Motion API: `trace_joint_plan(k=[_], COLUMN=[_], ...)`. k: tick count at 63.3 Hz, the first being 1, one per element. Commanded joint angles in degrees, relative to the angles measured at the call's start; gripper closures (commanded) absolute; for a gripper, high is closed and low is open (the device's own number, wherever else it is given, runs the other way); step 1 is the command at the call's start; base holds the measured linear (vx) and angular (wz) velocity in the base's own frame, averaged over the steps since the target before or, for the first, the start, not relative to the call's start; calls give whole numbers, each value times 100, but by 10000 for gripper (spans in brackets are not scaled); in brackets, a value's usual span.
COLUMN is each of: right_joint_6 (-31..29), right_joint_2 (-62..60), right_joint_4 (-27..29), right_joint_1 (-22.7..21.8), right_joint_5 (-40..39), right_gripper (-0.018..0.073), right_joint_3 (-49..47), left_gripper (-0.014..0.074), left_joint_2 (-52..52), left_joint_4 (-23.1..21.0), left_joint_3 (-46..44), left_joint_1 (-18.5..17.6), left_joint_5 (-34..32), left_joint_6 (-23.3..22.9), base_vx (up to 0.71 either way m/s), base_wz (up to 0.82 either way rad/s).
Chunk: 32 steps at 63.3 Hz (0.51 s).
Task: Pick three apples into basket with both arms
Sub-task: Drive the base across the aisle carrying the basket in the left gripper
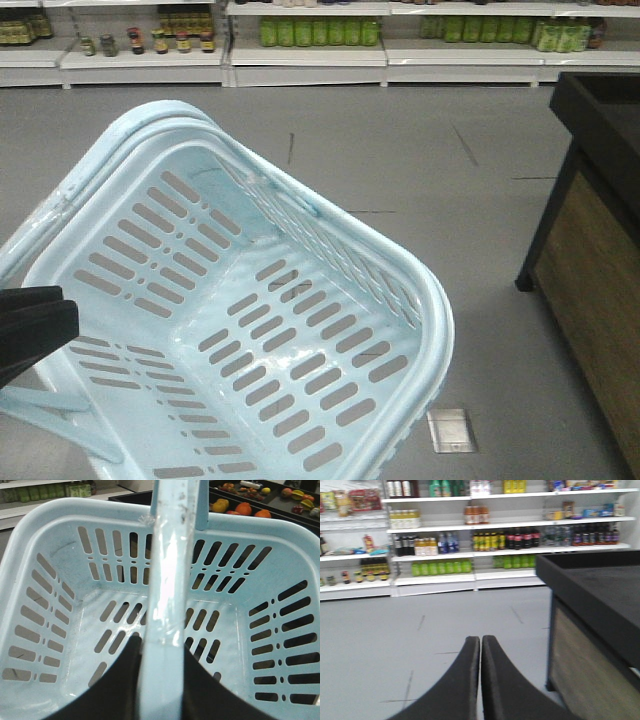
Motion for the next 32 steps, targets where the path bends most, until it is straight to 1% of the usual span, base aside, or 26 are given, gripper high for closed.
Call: trace_joint_plan(k=[1, 16, 32], right_joint_6=[-37, -37, -37], right_joint_2=[-70, -70, -70], right_joint_4=[-68, -68, -68], right_joint_1=[-34, -34, -34], right_joint_5=[-411, -411, -411], right_gripper=[564, 564, 564], right_joint_3=[70, 70, 70], left_gripper=[602, 603, 603], left_joint_2=[-12, -12, -12], left_joint_4=[-292, -292, -292], left_joint_3=[-152, -152, -152], left_joint_1=[-21, -21, -21], left_joint_5=[-451, -429, -429], left_joint_6=[-66, -66, -66], base_vx=[8, 11, 13], base_wz=[54, 49, 36])
